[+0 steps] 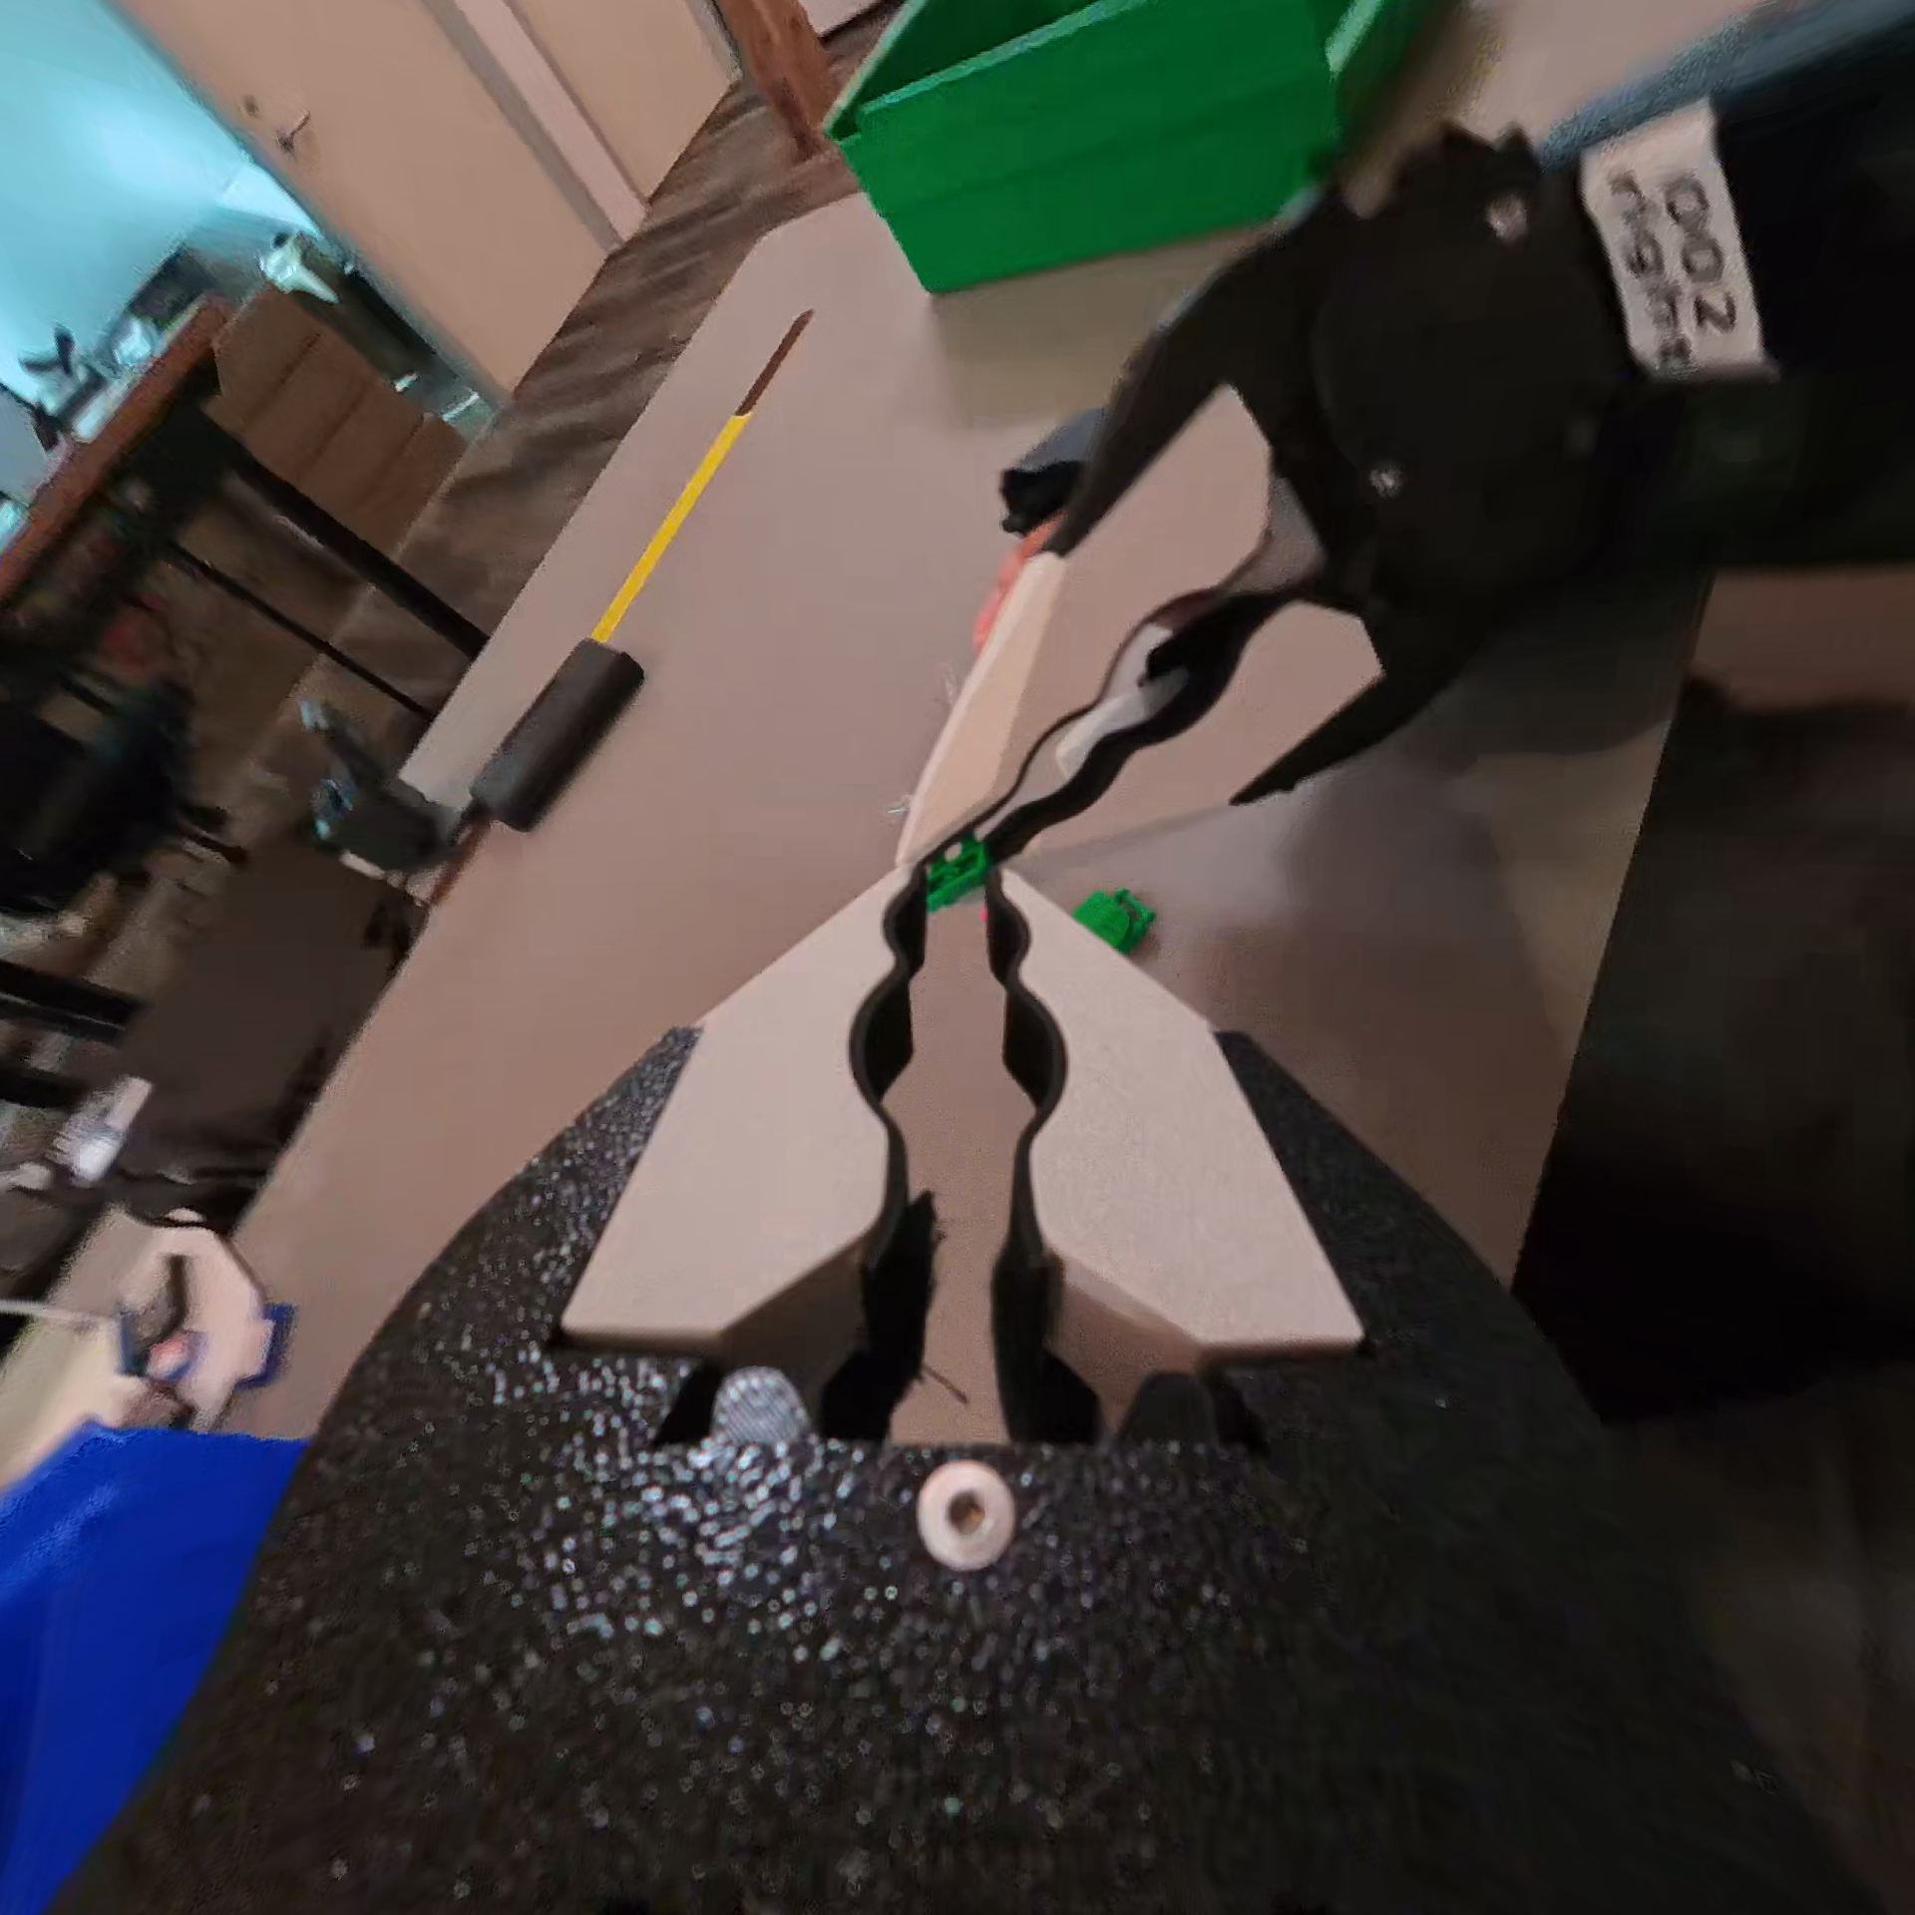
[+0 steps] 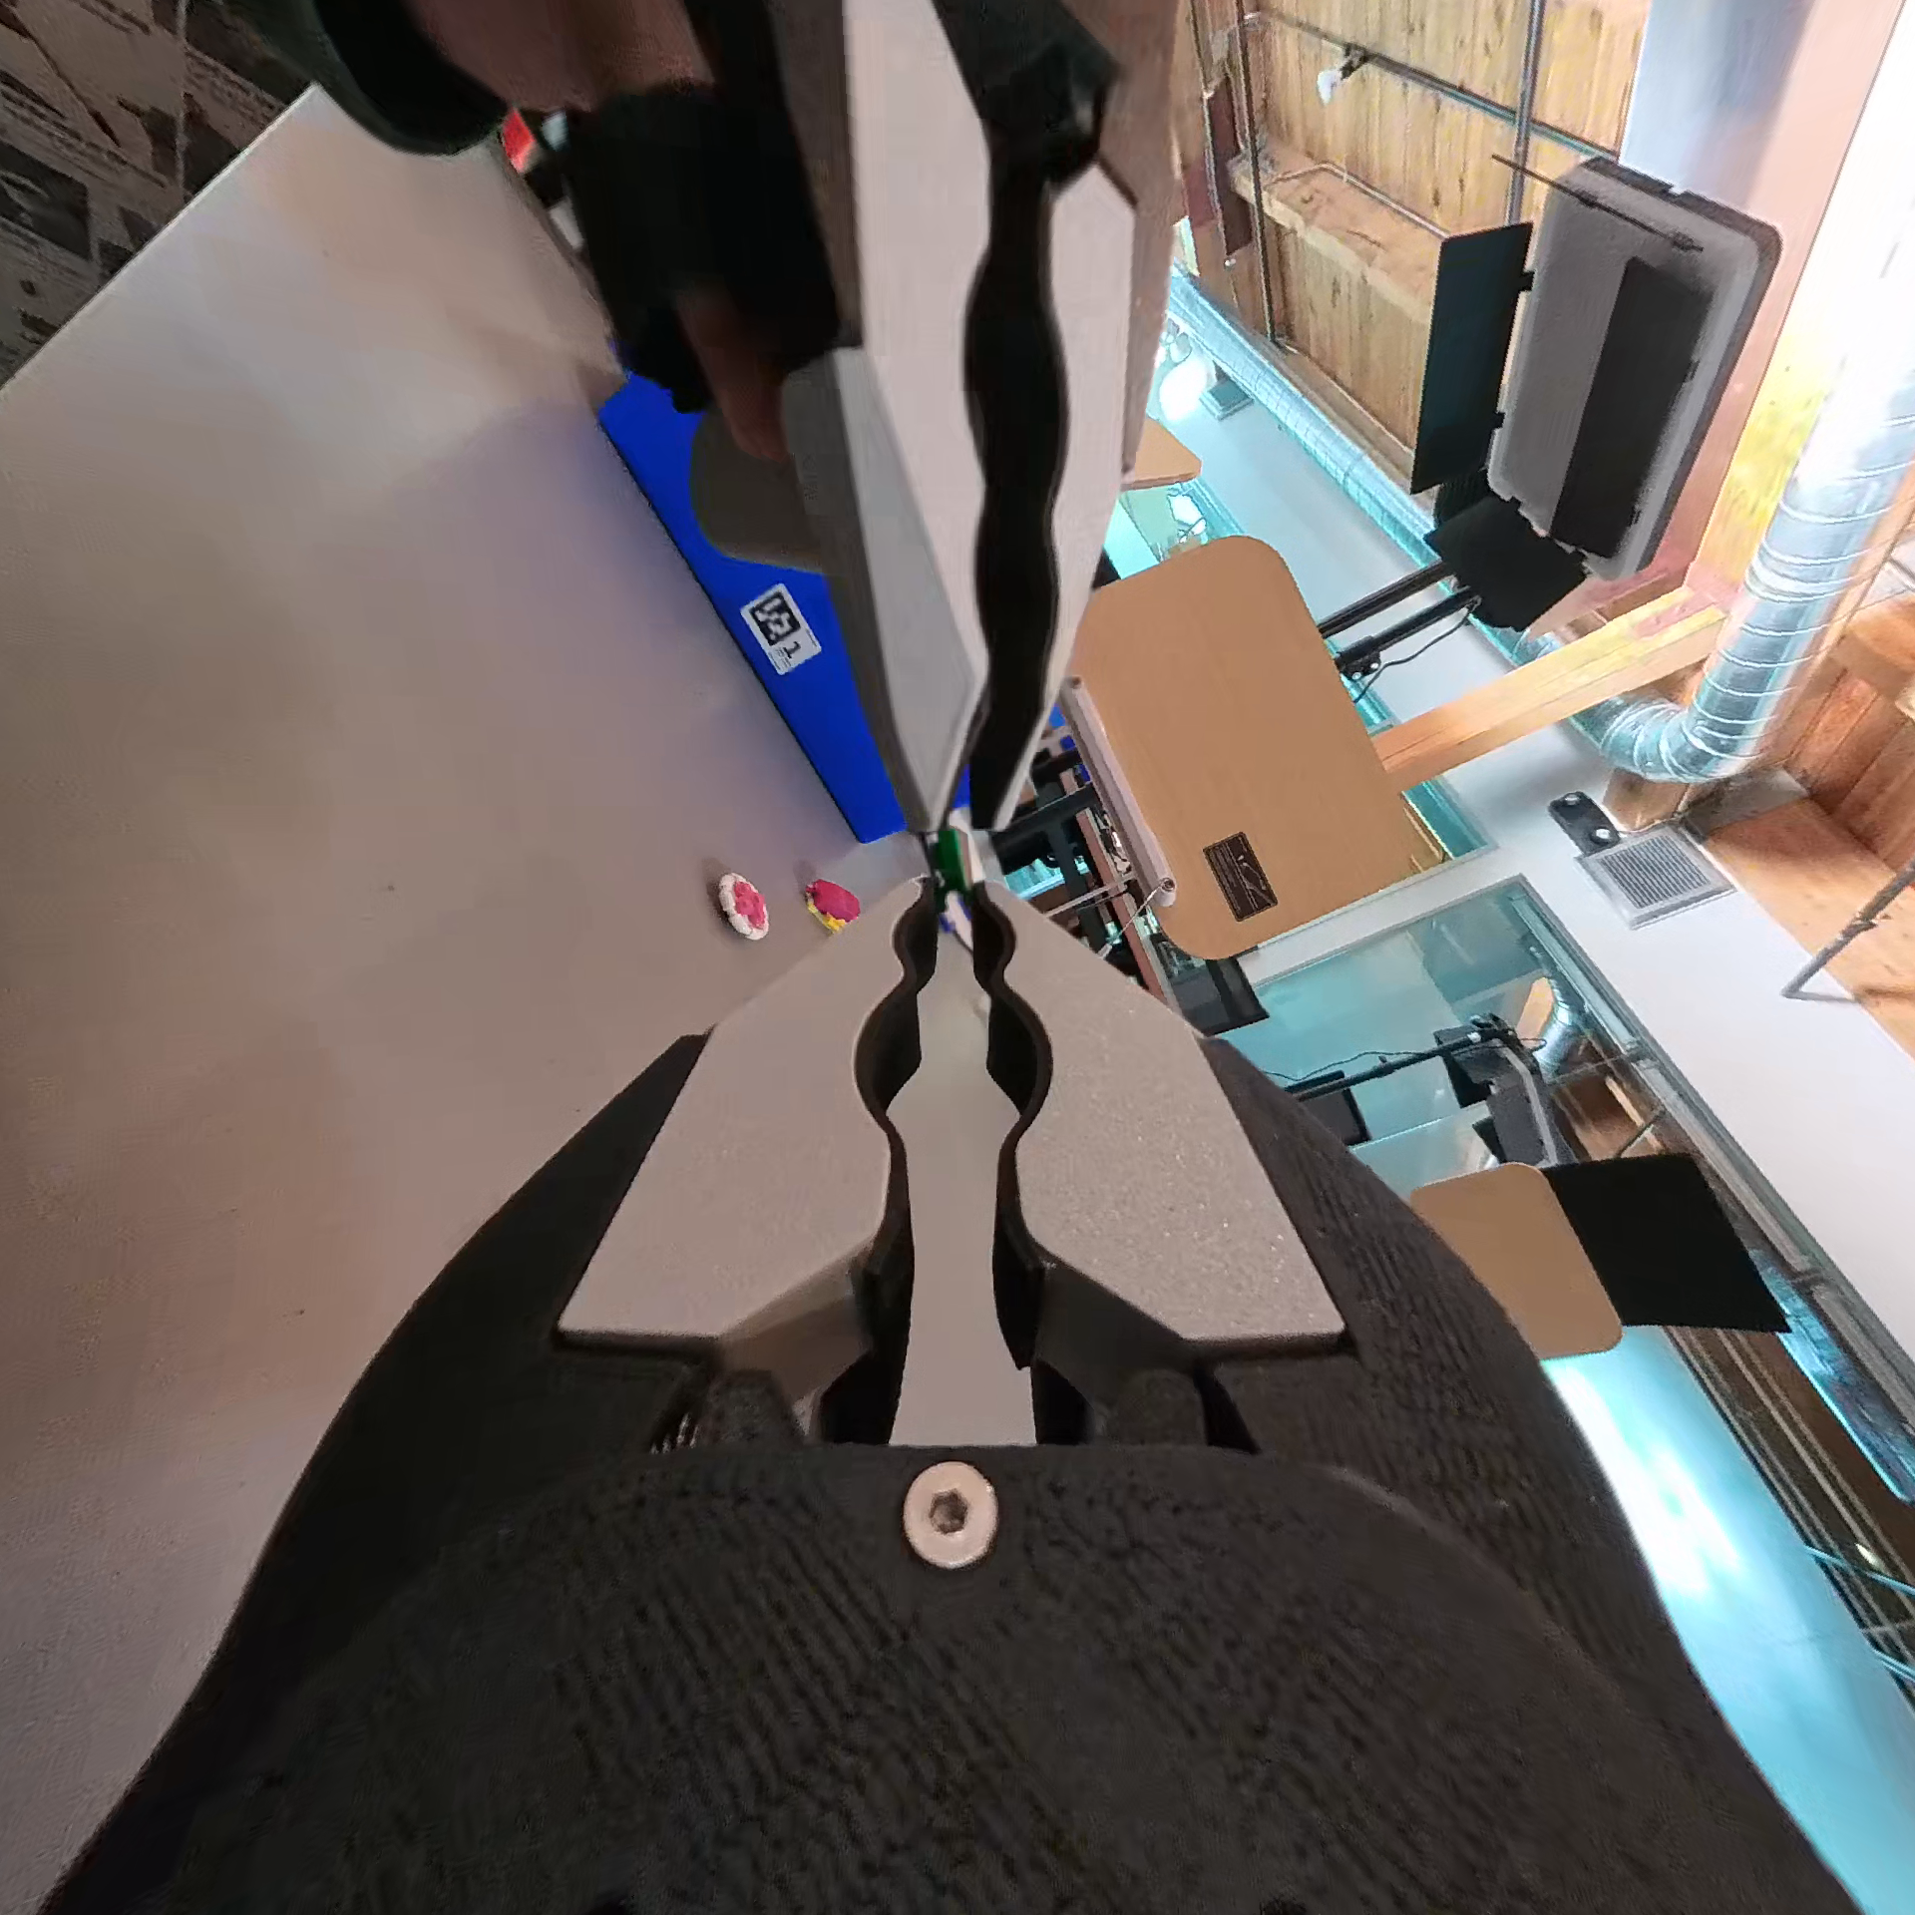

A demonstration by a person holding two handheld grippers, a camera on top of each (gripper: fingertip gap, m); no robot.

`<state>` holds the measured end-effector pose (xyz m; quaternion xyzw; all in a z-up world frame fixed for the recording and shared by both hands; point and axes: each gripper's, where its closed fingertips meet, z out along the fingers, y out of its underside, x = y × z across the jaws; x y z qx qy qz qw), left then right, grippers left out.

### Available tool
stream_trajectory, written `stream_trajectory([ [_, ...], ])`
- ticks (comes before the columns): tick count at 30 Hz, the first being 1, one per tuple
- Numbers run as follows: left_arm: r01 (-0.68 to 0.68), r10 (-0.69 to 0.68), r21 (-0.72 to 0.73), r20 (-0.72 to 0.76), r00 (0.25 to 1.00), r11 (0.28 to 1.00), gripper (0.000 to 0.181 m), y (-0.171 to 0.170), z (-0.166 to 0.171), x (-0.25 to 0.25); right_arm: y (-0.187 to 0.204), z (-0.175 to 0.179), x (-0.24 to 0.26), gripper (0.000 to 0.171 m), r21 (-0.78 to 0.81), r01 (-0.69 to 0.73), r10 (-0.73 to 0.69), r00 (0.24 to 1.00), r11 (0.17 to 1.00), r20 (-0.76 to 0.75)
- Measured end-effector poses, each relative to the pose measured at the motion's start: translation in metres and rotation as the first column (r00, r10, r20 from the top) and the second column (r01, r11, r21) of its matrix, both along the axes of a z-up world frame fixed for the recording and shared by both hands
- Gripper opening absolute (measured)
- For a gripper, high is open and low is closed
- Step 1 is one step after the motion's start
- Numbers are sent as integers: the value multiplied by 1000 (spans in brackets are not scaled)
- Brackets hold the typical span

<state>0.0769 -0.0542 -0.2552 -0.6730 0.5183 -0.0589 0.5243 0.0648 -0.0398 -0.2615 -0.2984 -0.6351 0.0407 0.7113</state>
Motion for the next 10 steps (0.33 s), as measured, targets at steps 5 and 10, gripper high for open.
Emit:
stream_trajectory([
  [5,43,-30,73,-166,986,996,13,-4,-9,-1,-8,-5,-3,4,-13,-46,46,999,999,29],
  [10,42,8,168,-286,958,985,2,-2,-12,-9,-6,-7,-5,8,-115,-67,69,997,991,14],
])
